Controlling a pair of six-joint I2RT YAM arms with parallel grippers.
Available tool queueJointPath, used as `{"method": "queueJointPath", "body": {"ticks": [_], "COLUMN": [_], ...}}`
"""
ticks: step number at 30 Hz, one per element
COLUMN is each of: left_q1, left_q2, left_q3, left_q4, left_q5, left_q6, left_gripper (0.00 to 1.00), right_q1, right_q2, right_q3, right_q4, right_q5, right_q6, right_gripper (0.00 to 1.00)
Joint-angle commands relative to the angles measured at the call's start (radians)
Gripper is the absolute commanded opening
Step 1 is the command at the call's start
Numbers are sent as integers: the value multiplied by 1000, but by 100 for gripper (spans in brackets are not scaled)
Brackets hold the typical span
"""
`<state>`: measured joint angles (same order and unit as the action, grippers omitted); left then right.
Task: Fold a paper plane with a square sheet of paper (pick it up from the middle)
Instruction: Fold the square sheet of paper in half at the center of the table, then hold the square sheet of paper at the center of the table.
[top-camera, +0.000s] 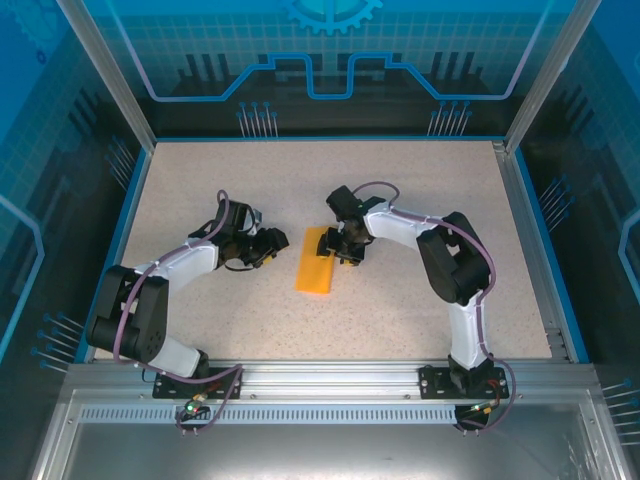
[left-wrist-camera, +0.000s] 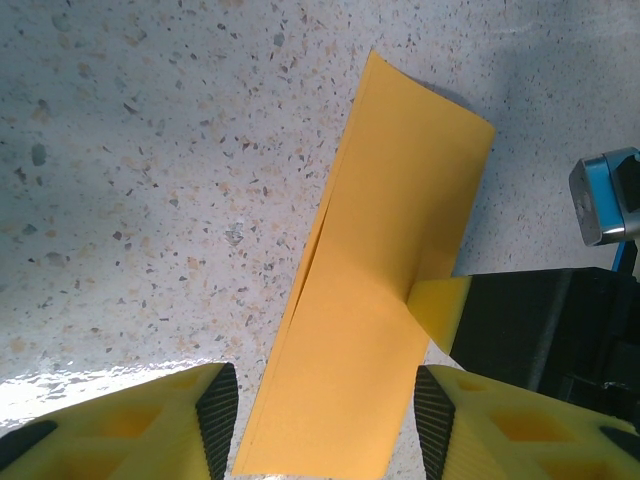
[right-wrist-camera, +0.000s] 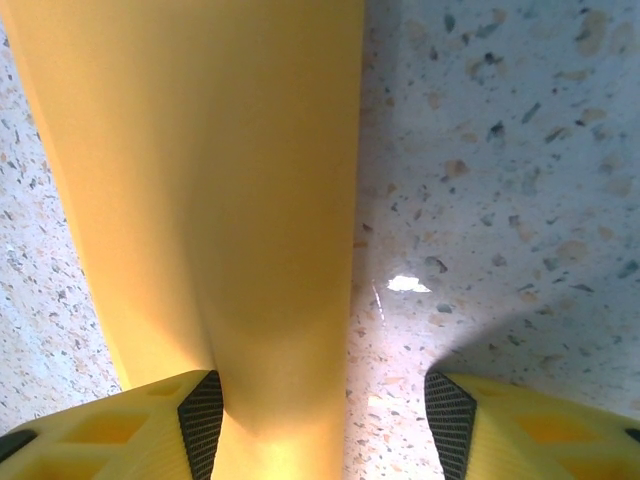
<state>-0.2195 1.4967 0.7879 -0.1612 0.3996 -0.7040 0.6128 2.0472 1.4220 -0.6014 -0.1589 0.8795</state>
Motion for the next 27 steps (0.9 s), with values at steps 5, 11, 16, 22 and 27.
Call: {"method": "queueJointPath", "body": {"ticks": [5,11,16,22,27], "left_q1": [3,3,3,4,4], "left_q2": [4,8,16,20,23], "left_q3": [-3,-3,-4,-5,-3], "left_q4": [-18,-14,-10,-6,4], "left_q5": [17,22,28,36,48], "left_q6": [24,26,23,22,24], "left_gripper": [53,53,53,53,52], "right_q1": [24,24,22,25,27], "right_q2": [80,99,109,125,136], "right_q3": [38,38,31,54,61], "right_q4": [-49,-53,-49,-72,-92], "right_q5": [46,55,53,63,76], "right_q6": [2,8,35,24,5], "right_gripper": [61,61,62,61,61]}}
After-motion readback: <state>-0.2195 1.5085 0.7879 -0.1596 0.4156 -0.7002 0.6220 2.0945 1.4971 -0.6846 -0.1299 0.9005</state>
